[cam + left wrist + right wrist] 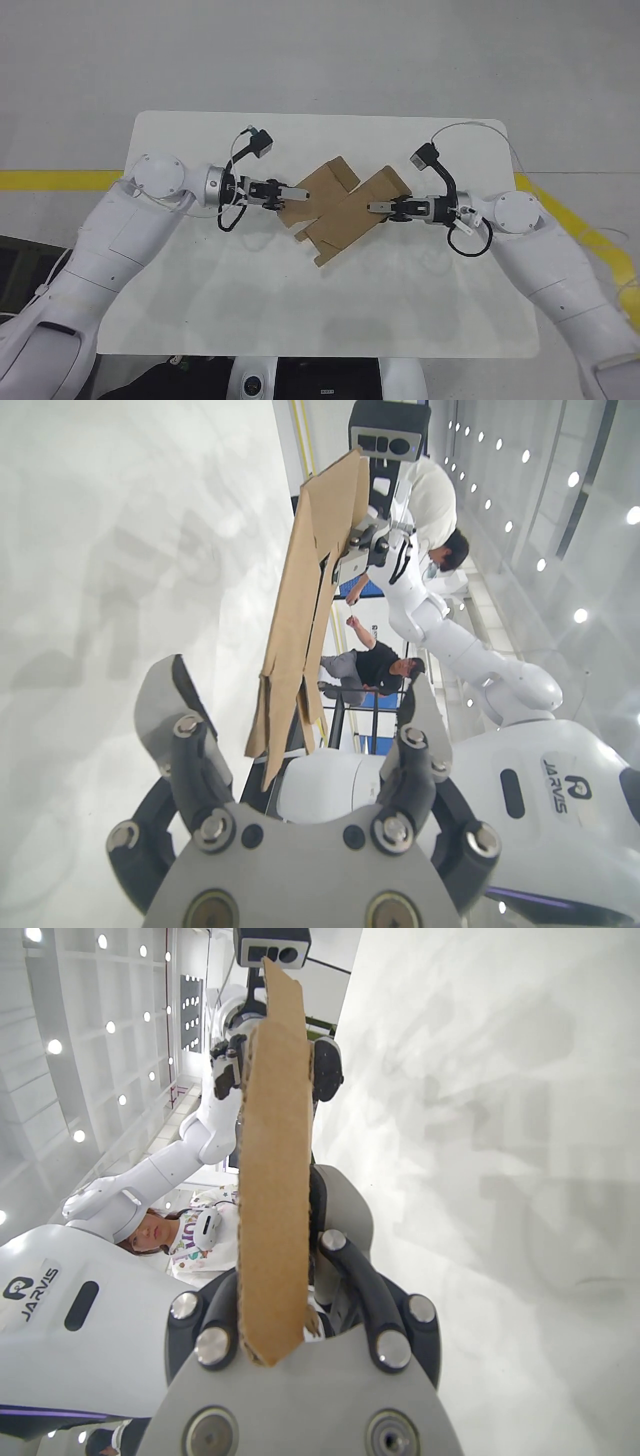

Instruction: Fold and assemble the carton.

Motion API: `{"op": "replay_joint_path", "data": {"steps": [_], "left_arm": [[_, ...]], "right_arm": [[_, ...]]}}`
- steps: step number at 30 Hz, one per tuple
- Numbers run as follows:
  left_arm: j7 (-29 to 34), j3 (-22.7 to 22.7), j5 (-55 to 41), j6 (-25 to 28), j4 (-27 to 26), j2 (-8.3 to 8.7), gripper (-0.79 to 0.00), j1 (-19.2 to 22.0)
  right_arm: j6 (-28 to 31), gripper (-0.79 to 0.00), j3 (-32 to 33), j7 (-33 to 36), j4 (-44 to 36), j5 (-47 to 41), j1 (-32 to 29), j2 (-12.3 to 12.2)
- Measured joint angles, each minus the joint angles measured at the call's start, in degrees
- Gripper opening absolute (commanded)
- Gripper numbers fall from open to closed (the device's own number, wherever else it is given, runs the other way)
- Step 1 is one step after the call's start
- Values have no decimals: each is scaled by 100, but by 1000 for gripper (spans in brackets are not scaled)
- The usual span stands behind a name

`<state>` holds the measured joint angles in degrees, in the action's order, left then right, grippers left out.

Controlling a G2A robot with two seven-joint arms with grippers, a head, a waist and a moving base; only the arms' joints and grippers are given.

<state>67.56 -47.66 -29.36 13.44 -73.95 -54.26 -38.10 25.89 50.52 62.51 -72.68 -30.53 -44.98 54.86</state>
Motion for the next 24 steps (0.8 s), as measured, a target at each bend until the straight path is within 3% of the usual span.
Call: {"op": "replay_joint_path", "data": {"steps": [7,24], "left_arm": [[-585,-145,-43,-466,-410,5,0,-322],[-406,-766,-743,-857,-676,20,0,-414]], "right_arm": [[-107,-785,198,-416,-49,341,-112,-14],[-191,-785,579,-639,-328,858,-469,-63]]}}
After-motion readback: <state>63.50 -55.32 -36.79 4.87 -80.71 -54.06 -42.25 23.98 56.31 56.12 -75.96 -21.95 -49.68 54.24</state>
